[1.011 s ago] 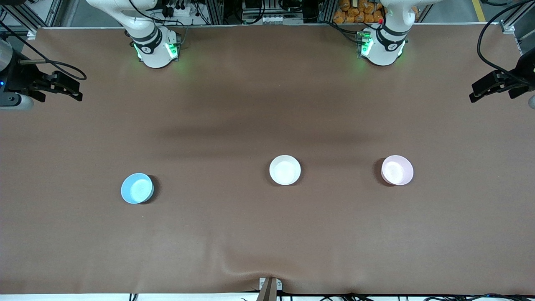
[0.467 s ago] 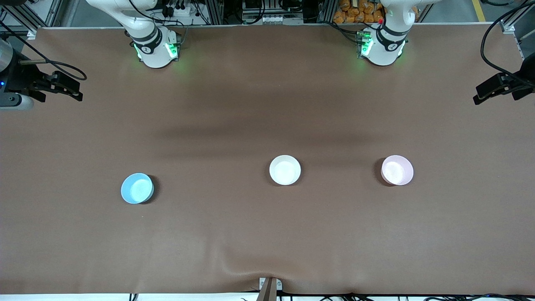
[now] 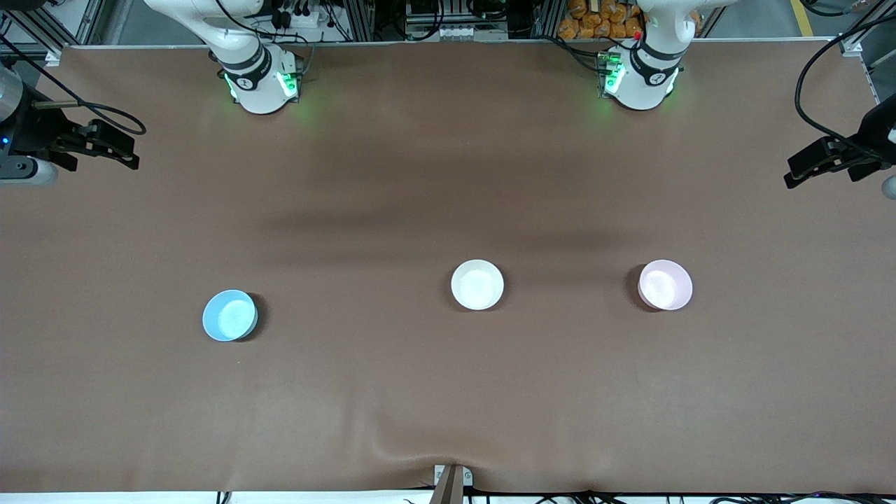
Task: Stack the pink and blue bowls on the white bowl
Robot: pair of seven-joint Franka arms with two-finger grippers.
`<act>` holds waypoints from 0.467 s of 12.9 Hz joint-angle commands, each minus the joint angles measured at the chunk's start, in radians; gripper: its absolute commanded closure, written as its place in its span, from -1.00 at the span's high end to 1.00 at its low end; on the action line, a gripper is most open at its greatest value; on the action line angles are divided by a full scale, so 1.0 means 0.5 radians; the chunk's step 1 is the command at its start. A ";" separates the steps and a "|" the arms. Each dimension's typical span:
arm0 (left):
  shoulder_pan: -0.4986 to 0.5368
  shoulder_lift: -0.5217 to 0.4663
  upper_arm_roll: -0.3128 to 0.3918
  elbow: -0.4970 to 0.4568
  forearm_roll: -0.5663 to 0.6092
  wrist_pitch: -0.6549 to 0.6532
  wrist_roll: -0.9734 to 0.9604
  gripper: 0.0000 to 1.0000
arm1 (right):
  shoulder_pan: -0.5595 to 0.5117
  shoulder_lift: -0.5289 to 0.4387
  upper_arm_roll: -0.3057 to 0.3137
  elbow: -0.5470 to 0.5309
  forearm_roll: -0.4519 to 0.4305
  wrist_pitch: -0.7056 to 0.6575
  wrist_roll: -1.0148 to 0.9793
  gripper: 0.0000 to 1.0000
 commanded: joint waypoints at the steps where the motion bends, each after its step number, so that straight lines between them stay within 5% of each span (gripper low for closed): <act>1: 0.005 -0.048 -0.025 -0.067 0.024 0.039 -0.017 1.00 | 0.007 -0.027 -0.001 -0.025 -0.005 0.004 0.013 1.00; 6: 0.015 -0.091 -0.028 -0.160 0.024 0.106 -0.017 1.00 | 0.007 -0.027 -0.001 -0.025 -0.005 0.010 0.013 1.00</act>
